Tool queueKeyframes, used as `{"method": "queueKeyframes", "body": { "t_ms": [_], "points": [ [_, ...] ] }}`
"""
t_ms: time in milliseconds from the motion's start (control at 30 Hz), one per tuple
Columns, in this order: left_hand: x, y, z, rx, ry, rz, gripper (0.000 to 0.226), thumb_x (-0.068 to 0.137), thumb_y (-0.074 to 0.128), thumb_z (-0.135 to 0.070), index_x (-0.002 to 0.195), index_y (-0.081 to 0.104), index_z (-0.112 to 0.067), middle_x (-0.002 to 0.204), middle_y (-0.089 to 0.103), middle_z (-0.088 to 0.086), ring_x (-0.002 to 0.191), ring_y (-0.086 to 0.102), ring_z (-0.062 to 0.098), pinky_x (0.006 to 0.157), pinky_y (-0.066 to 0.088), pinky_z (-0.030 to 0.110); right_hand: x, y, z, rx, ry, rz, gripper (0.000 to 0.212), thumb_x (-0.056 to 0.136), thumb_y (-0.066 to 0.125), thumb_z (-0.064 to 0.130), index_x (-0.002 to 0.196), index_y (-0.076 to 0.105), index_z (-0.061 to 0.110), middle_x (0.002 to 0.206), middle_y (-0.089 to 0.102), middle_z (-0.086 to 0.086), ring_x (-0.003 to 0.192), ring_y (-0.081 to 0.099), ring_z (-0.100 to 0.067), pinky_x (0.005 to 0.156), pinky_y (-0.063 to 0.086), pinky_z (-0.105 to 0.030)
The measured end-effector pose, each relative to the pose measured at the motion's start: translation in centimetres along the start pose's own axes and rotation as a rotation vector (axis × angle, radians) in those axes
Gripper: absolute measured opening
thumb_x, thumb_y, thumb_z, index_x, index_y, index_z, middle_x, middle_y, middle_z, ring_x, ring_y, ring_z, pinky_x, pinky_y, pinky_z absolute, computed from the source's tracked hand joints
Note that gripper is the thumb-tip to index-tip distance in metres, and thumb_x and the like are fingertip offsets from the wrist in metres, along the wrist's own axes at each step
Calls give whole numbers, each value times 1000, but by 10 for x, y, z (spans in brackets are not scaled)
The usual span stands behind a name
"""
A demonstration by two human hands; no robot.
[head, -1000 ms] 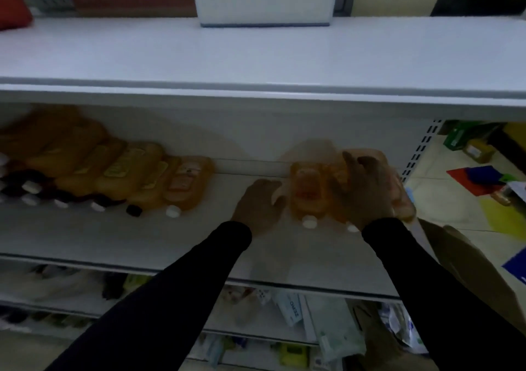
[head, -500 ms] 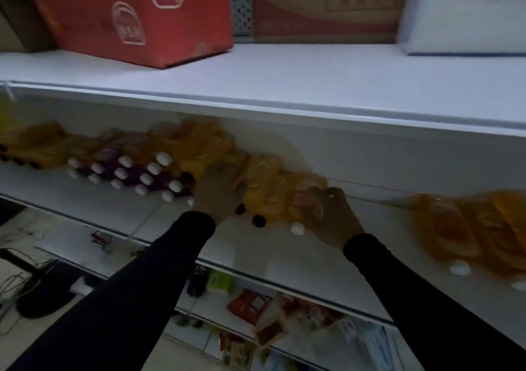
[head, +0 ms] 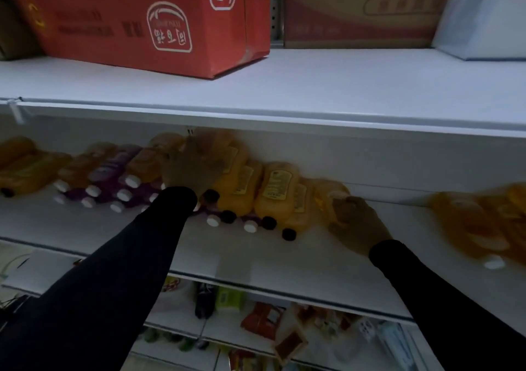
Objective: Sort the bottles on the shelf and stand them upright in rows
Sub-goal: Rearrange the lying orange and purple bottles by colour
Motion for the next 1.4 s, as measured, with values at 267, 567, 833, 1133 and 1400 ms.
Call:
{"method": "queueKeyframes", "body": {
  "t_ms": [267,567,833,1133,1400],
  "points": [
    [-44,-9,-31,-425,79,-224,92,62,60,-67,136,43,-15,129,55,16,117,50,38,99,40,48,-10,13,-4,96,150,-15,80,82,63,54,149,27,29,147,35,-15,130,40,-34,107,35,-36],
    [-105,28,-146,-774,343,-103,66,67,67,-59,125,51,-30,108,62,-8,91,58,11,73,35,8,-44,-59,-87,1186,431,-293,64,66,80,48,122,65,22,122,65,3,111,59,-19,74,47,-27],
    [-169,112,-260,-745,394,123,60,60,78,-49,113,63,-28,92,70,-3,85,66,17,72,51,28,-103,-137,-179,248,280,-528,60,77,73,49,129,57,24,122,64,-3,106,60,-24,82,42,-29],
    [-217,181,-324,-491,244,330,87,70,74,-54,143,34,-31,120,42,16,113,42,34,99,39,37,-91,-104,-228,115,201,-264,58,88,58,41,141,45,23,147,41,-5,131,40,-20,97,23,-5],
    [-226,201,-342,-677,420,460,77,82,71,-42,145,29,-29,146,19,6,108,40,13,85,35,10,-93,-118,-230,13,109,-288,68,92,57,29,148,26,4,150,21,-24,138,23,-39,110,29,-48]
  ]
}}
Point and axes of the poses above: each hand's wrist, its own x-axis towards the middle knuckle, its own y-axis out of the palm, z = x × y, the point moved 4 cm from there along x, towards the middle knuckle
